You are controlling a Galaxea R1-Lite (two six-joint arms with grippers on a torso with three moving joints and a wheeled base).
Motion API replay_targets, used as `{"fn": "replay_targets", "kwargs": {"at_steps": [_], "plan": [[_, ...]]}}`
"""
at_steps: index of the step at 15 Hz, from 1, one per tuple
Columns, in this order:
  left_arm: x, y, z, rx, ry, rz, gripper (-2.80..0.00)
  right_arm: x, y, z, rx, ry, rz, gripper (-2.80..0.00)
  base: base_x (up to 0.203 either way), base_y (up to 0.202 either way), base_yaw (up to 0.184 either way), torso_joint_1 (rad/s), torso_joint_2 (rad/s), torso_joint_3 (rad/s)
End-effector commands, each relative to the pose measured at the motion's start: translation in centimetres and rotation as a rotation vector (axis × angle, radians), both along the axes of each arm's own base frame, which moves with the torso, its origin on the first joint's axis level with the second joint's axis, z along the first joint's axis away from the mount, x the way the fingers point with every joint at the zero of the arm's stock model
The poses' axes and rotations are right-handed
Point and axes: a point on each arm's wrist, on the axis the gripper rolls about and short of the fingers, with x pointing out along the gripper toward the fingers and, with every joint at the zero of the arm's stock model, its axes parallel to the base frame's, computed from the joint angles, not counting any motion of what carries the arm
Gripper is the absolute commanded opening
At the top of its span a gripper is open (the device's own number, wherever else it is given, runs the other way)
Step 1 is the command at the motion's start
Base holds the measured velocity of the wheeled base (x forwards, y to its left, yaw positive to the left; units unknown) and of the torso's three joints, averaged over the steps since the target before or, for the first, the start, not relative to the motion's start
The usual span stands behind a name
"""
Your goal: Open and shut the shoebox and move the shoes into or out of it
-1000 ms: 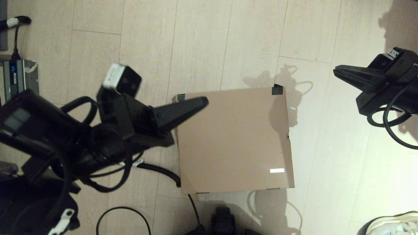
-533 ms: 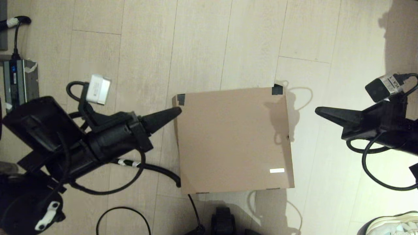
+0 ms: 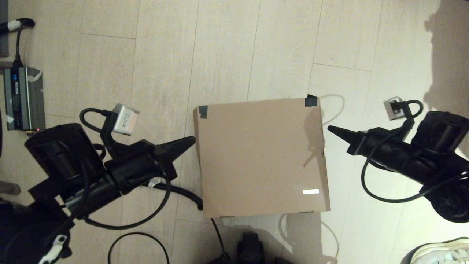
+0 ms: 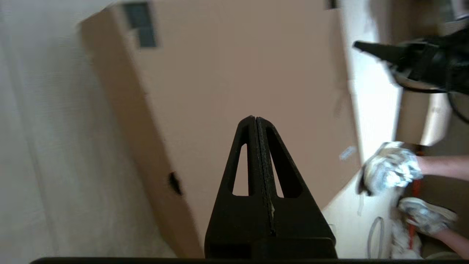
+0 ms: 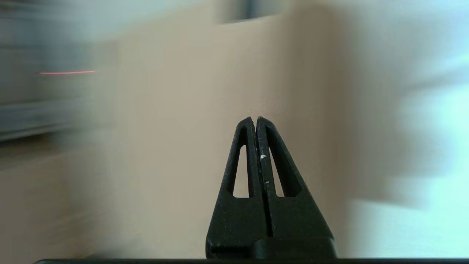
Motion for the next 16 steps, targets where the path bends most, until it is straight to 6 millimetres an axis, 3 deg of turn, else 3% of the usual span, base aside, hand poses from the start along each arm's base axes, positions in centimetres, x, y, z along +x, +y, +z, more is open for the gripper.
{"fn": "replay_targets", "kwargs": {"at_steps": [1,5,10,13,16], "plan": [[1.2,-0.2,-0.9,0.011,0.033,0.029,-2.8,1.6,0.9,-0.5,-0.212,-0.009,-0.31,-2.8,0.0,0.0,0.0,0.0,0.0,0.0],[6.8,0.4,-2.2,0.015,0.056,0.226,-2.8,4.5,1.5,0.8,-0.31,-0.029,-0.339,-2.8,0.0,0.0,0.0,0.0,0.0,0.0],[13.3,0.7,-3.5,0.023,0.079,0.405,-2.8,5.6,0.7,0.7,-0.377,0.0,-0.367,-2.8,0.0,0.0,0.0,0.0,0.0,0.0],[15.9,-0.8,-4.4,0.025,0.084,0.396,-2.8,5.2,0.7,0.7,-0.382,0.005,-0.366,-2.8,0.0,0.0,0.0,0.0,0.0,0.0],[17.5,-3.3,-3.0,0.01,0.053,0.354,-2.8,4.4,0.7,0.8,-0.387,0.009,-0.361,-2.8,0.0,0.0,0.0,0.0,0.0,0.0]]}}
